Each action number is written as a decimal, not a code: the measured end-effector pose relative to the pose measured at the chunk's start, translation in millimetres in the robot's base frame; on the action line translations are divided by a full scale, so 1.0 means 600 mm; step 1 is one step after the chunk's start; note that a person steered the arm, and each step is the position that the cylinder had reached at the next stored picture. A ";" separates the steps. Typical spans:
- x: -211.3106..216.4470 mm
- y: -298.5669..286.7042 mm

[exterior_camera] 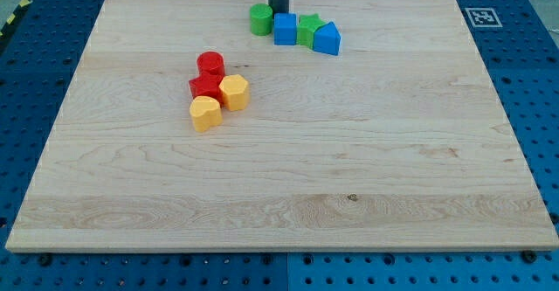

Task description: Move green star towards top left

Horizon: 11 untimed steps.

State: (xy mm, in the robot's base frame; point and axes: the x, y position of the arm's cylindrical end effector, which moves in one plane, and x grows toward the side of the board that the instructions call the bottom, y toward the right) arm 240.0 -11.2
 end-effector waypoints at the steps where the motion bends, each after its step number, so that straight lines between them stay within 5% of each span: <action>1: -0.021 -0.033; 5: 0.010 0.022; 9: 0.010 -0.098; 11: 0.002 0.029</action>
